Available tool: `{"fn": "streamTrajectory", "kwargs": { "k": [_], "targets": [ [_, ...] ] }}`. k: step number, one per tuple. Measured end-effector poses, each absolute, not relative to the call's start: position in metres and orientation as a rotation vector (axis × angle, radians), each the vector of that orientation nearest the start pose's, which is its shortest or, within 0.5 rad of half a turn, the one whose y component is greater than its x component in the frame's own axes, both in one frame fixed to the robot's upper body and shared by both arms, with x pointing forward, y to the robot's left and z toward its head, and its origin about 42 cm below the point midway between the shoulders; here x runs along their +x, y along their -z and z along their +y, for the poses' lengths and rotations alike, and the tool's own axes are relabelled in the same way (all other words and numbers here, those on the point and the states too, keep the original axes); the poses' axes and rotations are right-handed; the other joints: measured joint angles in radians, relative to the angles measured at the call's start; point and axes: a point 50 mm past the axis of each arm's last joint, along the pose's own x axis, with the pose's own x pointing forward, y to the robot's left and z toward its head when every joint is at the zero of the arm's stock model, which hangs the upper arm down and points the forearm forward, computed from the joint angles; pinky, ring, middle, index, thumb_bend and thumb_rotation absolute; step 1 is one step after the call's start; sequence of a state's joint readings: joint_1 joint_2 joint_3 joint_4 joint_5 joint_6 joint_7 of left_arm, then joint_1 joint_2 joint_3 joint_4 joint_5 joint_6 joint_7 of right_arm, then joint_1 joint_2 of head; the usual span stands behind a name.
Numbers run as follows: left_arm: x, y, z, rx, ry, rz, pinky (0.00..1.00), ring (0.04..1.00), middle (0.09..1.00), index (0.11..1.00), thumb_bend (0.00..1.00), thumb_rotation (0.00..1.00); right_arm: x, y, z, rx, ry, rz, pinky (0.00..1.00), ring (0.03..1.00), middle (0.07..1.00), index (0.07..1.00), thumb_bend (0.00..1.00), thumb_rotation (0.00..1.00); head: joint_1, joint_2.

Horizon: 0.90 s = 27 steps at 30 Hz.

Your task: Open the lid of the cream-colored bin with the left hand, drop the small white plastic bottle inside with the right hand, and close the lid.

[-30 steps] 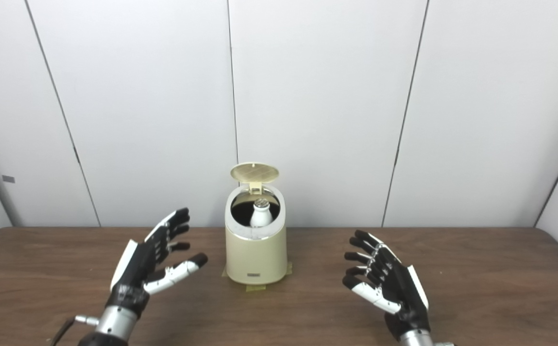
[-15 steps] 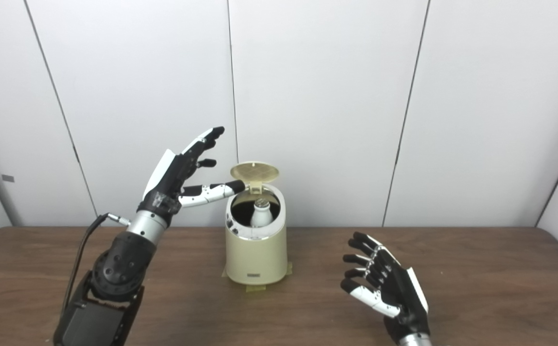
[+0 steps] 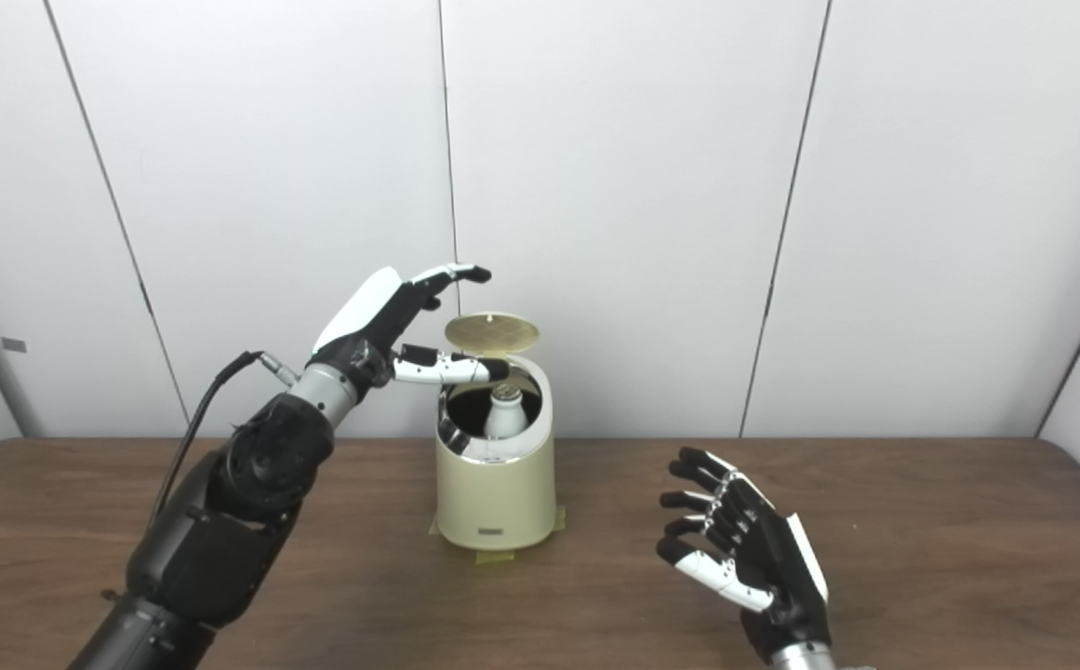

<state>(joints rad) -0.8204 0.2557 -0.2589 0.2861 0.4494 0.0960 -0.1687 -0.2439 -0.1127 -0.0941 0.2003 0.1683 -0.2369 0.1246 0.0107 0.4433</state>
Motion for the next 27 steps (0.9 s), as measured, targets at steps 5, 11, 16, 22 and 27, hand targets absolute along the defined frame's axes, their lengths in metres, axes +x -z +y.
{"fn": "streamTrajectory", "kwargs": {
  "k": [5, 11, 16, 22, 27],
  "targets": [
    [0.49, -0.314, 0.167, 0.955, 0.317, -0.392, 0.96, 0.976, 0.79, 0.738, 0.91, 0.35, 0.36, -0.138, -0.25, 0.06, -0.067, -0.28, 0.51, 0.658, 0.763, 0.759, 0.81, 0.31, -0.005, 0.0],
    [0.487, -0.316, 0.166, 1.017, 0.331, -0.403, 1.0, 0.966, 0.755, 0.708, 0.93, 0.37, 0.36, -0.139, -0.249, 0.062, -0.067, -0.285, 0.53, 0.667, 0.762, 0.763, 0.82, 0.32, -0.006, 0.002],
    [0.483, -0.321, 0.168, 1.051, 0.343, -0.419, 1.0, 0.962, 0.75, 0.705, 0.93, 0.38, 0.359, -0.139, -0.249, 0.061, -0.066, -0.276, 0.52, 0.664, 0.76, 0.763, 0.8, 0.32, -0.008, 0.006],
    [0.475, -0.326, 0.165, 1.059, 0.363, -0.474, 1.0, 0.955, 0.748, 0.709, 0.94, 0.46, 0.359, -0.138, -0.246, 0.047, -0.065, -0.266, 0.52, 0.657, 0.756, 0.761, 0.78, 0.31, -0.008, 0.012],
    [0.465, -0.318, 0.165, 1.071, 0.404, -0.479, 1.0, 0.95, 0.746, 0.71, 0.94, 0.45, 0.358, -0.139, -0.244, 0.046, -0.066, -0.264, 0.52, 0.661, 0.761, 0.762, 0.79, 0.32, -0.008, 0.017]
  ]
}}
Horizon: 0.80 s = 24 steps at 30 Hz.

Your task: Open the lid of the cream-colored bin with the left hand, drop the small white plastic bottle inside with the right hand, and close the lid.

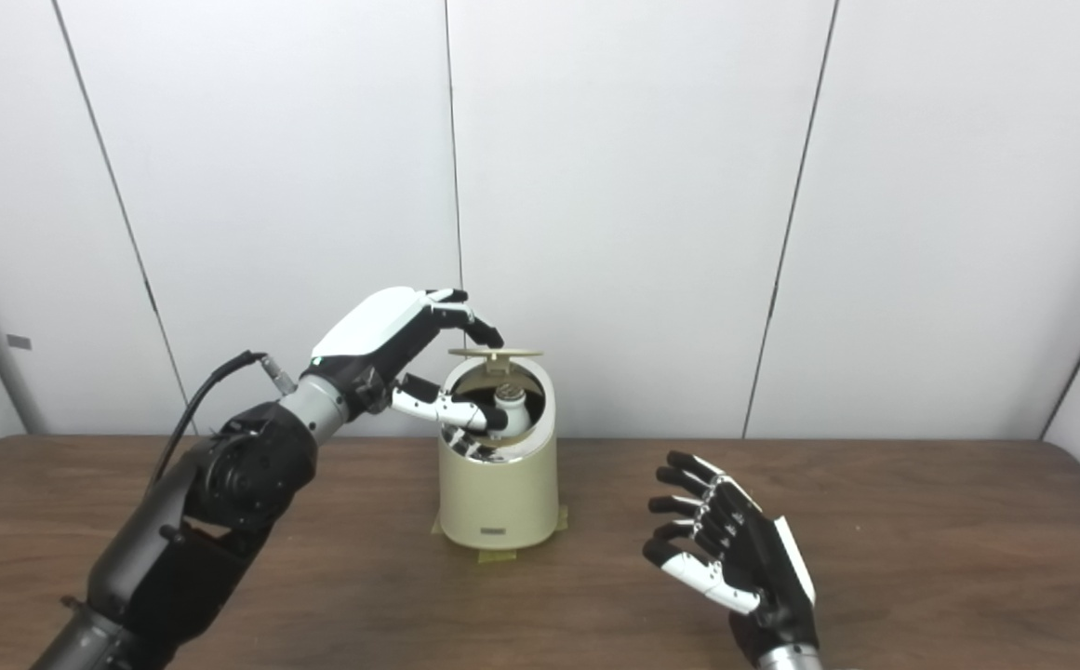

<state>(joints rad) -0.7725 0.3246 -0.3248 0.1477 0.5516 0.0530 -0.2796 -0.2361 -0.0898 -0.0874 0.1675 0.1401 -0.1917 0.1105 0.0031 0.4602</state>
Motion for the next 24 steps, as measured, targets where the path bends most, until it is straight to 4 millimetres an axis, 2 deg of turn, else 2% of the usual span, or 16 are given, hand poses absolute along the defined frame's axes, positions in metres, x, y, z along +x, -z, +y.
{"fn": "streamTrajectory", "kwargs": {
  "k": [4, 10, 24],
  "targets": [
    [0.457, -0.312, 0.167, 1.092, 0.415, -0.481, 0.98, 0.938, 0.742, 0.709, 0.93, 0.46, 0.358, -0.139, -0.244, 0.038, -0.064, -0.261, 0.53, 0.668, 0.765, 0.766, 0.79, 0.32, -0.003, 0.002],
    [0.45, -0.316, 0.166, 1.13, 0.427, -0.504, 0.97, 0.929, 0.73, 0.707, 0.94, 0.45, 0.358, -0.139, -0.242, 0.039, -0.06, -0.259, 0.52, 0.66, 0.757, 0.757, 0.8, 0.31, -0.008, 0.008],
    [0.441, -0.292, 0.161, 1.276, 0.488, -0.492, 1.0, 0.919, 0.698, 0.689, 0.95, 0.38, 0.358, -0.139, -0.24, 0.06, -0.056, -0.249, 0.49, 0.633, 0.75, 0.756, 0.81, 0.3, -0.015, 0.023]
  ]
}}
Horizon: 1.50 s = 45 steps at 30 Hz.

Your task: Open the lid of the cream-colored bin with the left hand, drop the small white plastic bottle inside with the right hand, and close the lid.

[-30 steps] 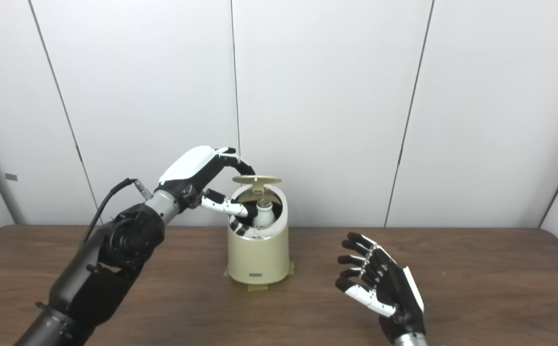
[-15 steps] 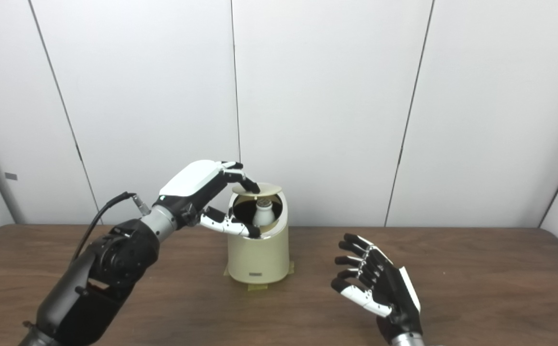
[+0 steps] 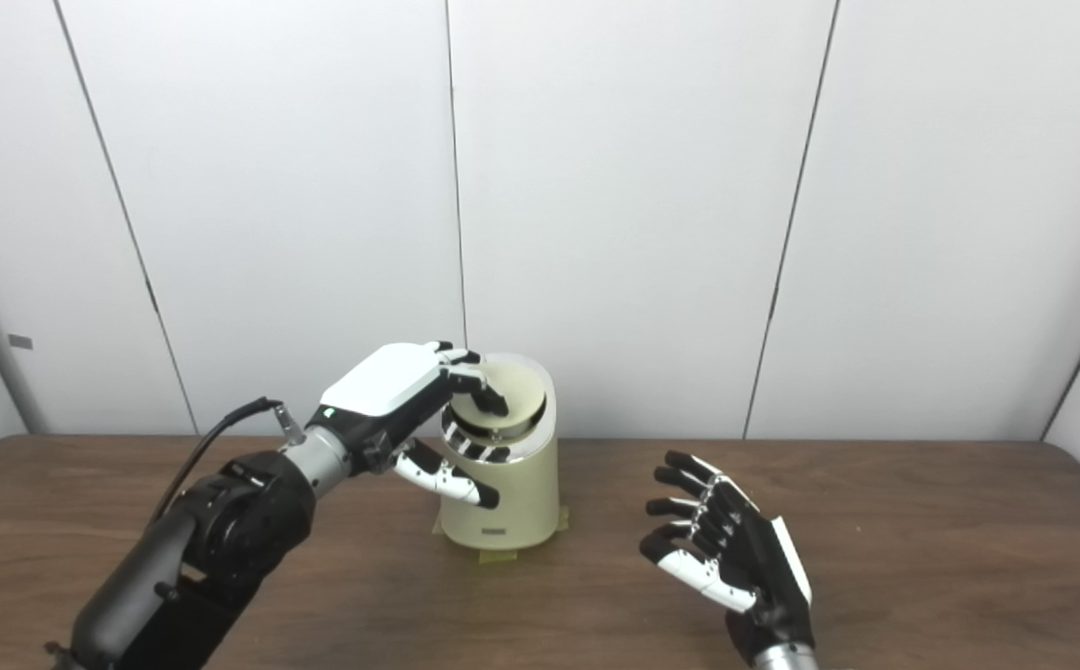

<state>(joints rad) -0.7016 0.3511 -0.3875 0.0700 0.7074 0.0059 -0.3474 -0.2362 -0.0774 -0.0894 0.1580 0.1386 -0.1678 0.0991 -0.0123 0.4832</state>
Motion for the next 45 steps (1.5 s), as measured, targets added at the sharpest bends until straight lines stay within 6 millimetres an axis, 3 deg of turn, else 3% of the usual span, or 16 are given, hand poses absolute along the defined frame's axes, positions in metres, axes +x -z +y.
{"fn": "streamTrajectory", "kwargs": {
  "k": [7, 11, 14, 29, 34, 39, 45],
  "targets": [
    [0.438, -0.282, 0.159, 1.331, 0.5, -0.514, 1.0, 0.916, 0.731, 0.708, 0.94, 0.41, 0.358, -0.14, -0.241, 0.074, -0.053, -0.246, 0.5, 0.63, 0.753, 0.758, 0.8, 0.29, -0.002, 0.008],
    [0.438, -0.278, 0.157, 1.365, 0.513, -0.487, 1.0, 0.976, 0.835, 0.83, 0.93, 0.41, 0.358, -0.142, -0.241, 0.07, -0.056, -0.254, 0.5, 0.631, 0.75, 0.757, 0.78, 0.3, -0.002, 0.008],
    [0.437, -0.275, 0.157, 1.369, 0.52, -0.471, 1.0, 0.996, 0.852, 0.849, 0.94, 0.43, 0.358, -0.147, -0.24, 0.066, -0.06, -0.264, 0.51, 0.638, 0.754, 0.76, 0.79, 0.3, 0.0, 0.015],
    [0.428, -0.264, 0.164, 1.34, 0.518, -0.449, 1.0, 0.997, 0.835, 0.837, 0.9, 0.42, 0.358, -0.147, -0.241, 0.073, -0.06, -0.261, 0.51, 0.644, 0.755, 0.758, 0.79, 0.32, 0.0, 0.015],
    [0.413, -0.262, 0.179, 1.196, 0.445, -0.445, 1.0, 0.966, 0.832, 0.83, 0.83, 0.37, 0.357, -0.146, -0.242, 0.068, -0.059, -0.255, 0.51, 0.647, 0.758, 0.754, 0.78, 0.31, 0.0, 0.015],
    [0.394, -0.266, 0.201, 0.981, 0.24, -0.5, 0.73, 0.855, 0.832, 0.813, 0.71, 0.33, 0.356, -0.146, -0.244, 0.066, -0.056, -0.253, 0.51, 0.644, 0.752, 0.749, 0.78, 0.31, 0.002, 0.015],
    [0.371, -0.253, 0.223, 0.642, 0.024, -0.517, 0.69, 0.794, 0.789, 0.791, 0.64, 0.18, 0.356, -0.146, -0.244, 0.065, -0.057, -0.253, 0.52, 0.644, 0.749, 0.755, 0.77, 0.31, 0.009, 0.018]
  ]
}}
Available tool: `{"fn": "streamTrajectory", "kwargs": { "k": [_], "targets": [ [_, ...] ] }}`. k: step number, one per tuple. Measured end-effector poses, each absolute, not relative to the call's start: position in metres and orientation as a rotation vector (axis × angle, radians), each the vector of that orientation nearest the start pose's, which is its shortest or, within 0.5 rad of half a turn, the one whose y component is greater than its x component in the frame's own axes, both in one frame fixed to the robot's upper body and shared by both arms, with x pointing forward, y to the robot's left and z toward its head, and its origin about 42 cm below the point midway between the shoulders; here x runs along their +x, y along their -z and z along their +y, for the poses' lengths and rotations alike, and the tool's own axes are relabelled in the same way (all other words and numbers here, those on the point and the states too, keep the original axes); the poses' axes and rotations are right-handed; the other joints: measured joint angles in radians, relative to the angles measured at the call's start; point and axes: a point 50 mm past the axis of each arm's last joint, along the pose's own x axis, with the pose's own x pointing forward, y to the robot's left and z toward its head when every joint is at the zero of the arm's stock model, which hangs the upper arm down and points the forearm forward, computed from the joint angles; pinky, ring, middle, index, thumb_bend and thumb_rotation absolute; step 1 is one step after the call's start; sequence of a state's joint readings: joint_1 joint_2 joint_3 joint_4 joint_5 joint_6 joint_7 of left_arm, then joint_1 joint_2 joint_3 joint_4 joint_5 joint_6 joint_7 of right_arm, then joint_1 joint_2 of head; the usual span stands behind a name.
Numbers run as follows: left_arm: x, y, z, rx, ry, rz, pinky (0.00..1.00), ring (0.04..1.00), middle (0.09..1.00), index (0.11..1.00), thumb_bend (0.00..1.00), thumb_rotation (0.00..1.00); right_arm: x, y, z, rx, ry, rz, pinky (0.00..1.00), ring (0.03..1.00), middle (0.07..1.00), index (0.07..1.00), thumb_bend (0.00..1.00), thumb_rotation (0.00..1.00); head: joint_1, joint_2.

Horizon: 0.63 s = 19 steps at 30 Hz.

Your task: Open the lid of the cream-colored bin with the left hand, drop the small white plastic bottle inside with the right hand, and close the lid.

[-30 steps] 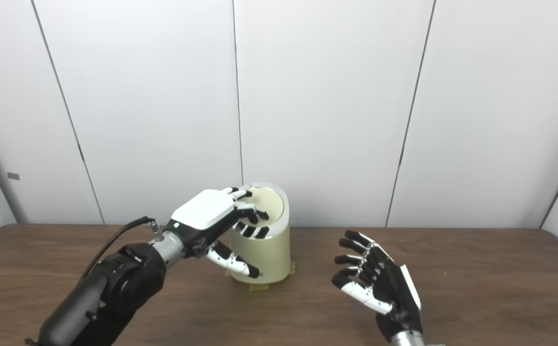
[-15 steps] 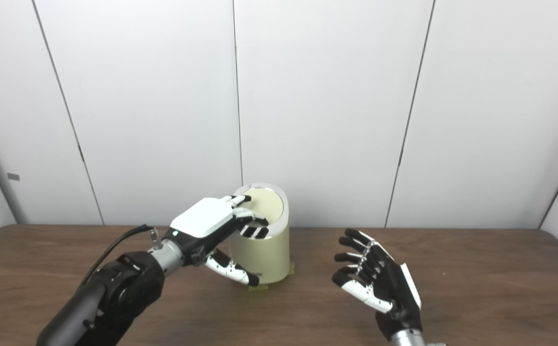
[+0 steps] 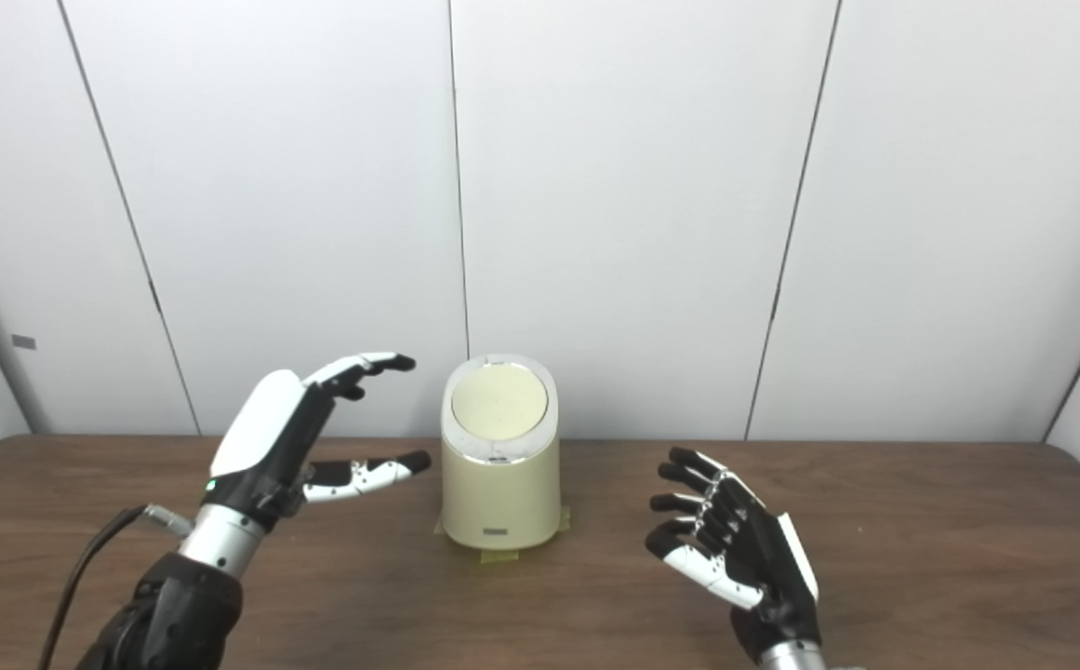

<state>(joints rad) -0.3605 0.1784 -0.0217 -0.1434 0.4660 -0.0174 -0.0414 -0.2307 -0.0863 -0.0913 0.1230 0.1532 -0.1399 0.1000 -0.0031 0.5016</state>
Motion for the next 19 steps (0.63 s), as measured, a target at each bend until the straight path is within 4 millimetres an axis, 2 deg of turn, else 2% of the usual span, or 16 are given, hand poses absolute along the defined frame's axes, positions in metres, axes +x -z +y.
{"fn": "streamTrajectory", "kwargs": {
  "k": [3, 6, 11, 15, 19],
  "targets": [
    [0.358, -0.233, 0.227, 0.474, -0.004, -0.463, 0.62, 0.749, 0.781, 0.783, 0.64, 0.18, 0.357, -0.144, -0.245, 0.064, -0.056, -0.248, 0.51, 0.639, 0.745, 0.753, 0.77, 0.3, 0.002, 0.0],
    [0.343, -0.214, 0.237, 0.325, -0.043, -0.398, 0.63, 0.723, 0.76, 0.774, 0.64, 0.18, 0.357, -0.143, -0.246, 0.062, -0.053, -0.242, 0.49, 0.63, 0.74, 0.748, 0.78, 0.3, 0.003, 0.003],
    [0.325, -0.186, 0.249, 0.179, -0.077, -0.31, 0.56, 0.695, 0.745, 0.77, 0.61, 0.21, 0.357, -0.143, -0.247, 0.056, -0.048, -0.249, 0.48, 0.626, 0.736, 0.745, 0.78, 0.27, 0.003, 0.005],
    [0.323, -0.168, 0.253, 0.093, -0.054, -0.256, 0.54, 0.669, 0.737, 0.765, 0.64, 0.22, 0.356, -0.144, -0.247, 0.036, -0.036, -0.258, 0.49, 0.645, 0.741, 0.744, 0.77, 0.26, 0.006, 0.006],
    [0.322, -0.16, 0.256, 0.061, -0.024, -0.231, 0.53, 0.658, 0.721, 0.752, 0.65, 0.21, 0.356, -0.144, -0.249, 0.026, -0.013, -0.263, 0.51, 0.668, 0.749, 0.747, 0.78, 0.26, 0.006, 0.005]
  ]
}}
